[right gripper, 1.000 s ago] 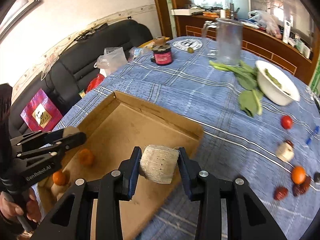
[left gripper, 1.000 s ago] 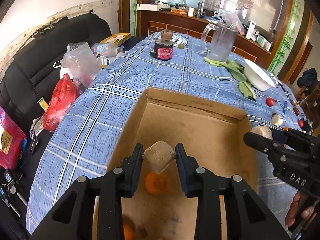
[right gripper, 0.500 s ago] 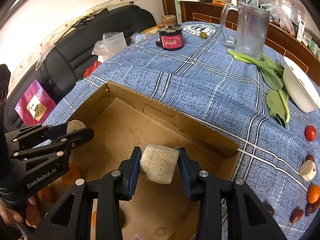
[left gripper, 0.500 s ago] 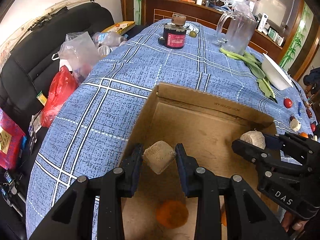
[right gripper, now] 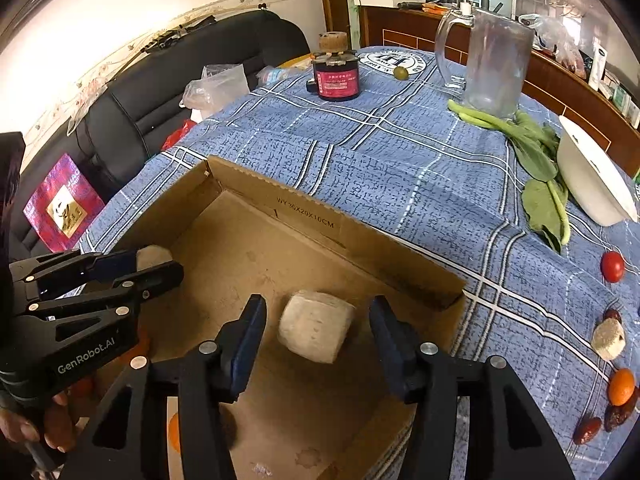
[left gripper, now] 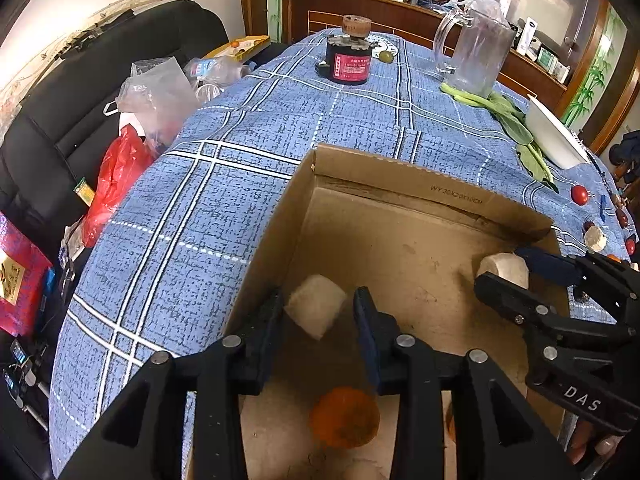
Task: Organize fruits
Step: 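Open the right tool to drop the cylinder while the left tool releases the cube, then move both open tools back over the dates on the tablecloth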
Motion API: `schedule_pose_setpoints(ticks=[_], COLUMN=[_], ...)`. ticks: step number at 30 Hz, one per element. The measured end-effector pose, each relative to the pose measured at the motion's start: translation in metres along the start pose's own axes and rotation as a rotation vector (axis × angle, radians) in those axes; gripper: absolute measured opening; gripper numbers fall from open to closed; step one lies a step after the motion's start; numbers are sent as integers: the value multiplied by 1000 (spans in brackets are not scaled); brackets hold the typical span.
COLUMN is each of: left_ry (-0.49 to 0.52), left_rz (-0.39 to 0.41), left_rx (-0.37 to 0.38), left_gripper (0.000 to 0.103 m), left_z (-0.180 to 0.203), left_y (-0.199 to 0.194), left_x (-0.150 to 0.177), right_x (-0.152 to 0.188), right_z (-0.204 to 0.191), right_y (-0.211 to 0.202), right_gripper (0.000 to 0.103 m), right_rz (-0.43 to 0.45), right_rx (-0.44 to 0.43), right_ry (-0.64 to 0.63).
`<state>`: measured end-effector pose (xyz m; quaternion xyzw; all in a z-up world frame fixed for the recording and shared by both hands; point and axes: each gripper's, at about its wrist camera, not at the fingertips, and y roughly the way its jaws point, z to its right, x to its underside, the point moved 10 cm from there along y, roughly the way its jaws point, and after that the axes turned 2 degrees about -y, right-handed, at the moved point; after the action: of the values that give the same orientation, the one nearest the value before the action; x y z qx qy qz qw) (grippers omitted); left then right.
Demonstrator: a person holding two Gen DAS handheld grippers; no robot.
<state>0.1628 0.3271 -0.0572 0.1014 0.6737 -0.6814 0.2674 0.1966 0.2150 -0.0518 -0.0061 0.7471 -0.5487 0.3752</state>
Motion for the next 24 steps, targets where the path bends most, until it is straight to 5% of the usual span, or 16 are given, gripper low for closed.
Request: schedule_pose_setpoints(ticks=[14,20,24], left_ry=[13,30,56], left_rz=[104,163,177], left_rx=[-84,-98,-72], left_gripper=[60,74,74], left_z=[-3,14,38], left_y=[-51,-81,-93], left_x=[25,38,45], right_x=[30,60,88], right_z=[12,23,44], right_y=[-67,-101,-123], right_gripper=[58,67,71], right_rz=[77,94,97], right_rx=[46,51,89], right_ry=[29,62,85])
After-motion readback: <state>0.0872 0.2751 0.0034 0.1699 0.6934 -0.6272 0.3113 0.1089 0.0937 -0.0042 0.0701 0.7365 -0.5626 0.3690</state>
